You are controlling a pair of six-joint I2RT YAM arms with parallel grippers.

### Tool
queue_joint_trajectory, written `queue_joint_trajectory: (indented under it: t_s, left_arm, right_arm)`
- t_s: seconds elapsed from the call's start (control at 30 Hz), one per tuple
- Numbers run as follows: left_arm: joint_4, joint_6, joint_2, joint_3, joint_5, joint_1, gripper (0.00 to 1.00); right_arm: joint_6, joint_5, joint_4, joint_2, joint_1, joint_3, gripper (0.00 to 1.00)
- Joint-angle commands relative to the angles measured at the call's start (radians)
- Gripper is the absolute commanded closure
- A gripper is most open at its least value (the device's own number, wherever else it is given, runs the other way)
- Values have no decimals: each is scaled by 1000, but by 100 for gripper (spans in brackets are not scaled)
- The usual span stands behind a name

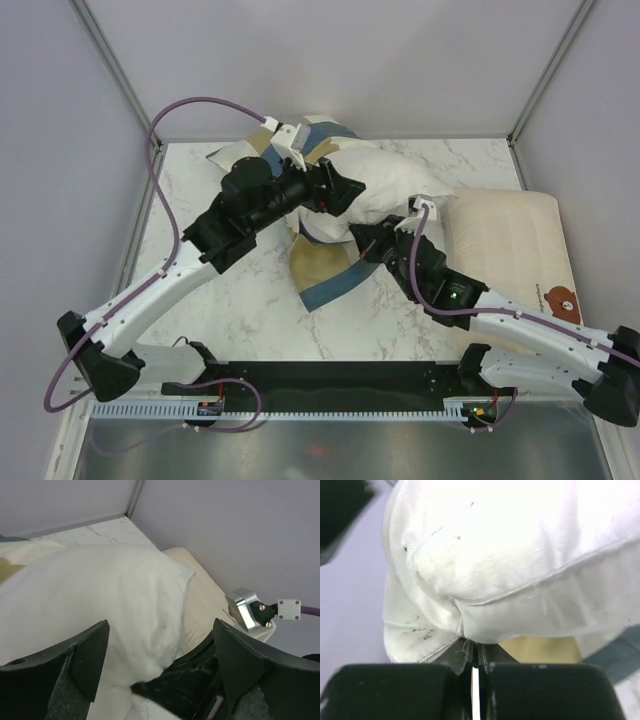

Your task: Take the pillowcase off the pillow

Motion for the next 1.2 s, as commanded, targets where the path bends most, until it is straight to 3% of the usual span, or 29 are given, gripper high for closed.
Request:
queue_joint_trajectory:
  t_s: [0.0,0.17,0.4,0.73,1.0,1.03,1.07,1.13,1.17]
  left_arm:
    - [-22,84,-115,-52,-96,30,8]
    - [12,84,-150,-176,-236,46,7]
    - [28,90,8,-178,-259,46,1]
    - [101,130,42,-255,-411,47,5]
    - [192,121,52,-296,-266,44,4]
    - [195,124,58,-289,-245,43,6]
    - [198,131,66,-284,-227,38,23]
    - [196,141,81,-278,-227,38,47]
    - [193,144,85,-279,-236,38,72]
  right_arm:
    - [-17,147,-34,-143,-10,-43,100]
    - [-22,169,-153,-301,-9,-83,100]
    - [4,143,-268,-384,-10,-107,100]
    - [26,227,-392,-515,-10,-135,100]
    - [21,226,-421,-540,-10,-121,100]
    - [21,223,-421,-526,-9,-120,100]
    - [21,224,-421,-523,-10,-118,100]
    - [20,238,-421,-510,-10,-116,100]
    - [15,243,-418,-507,-10,-115,100]
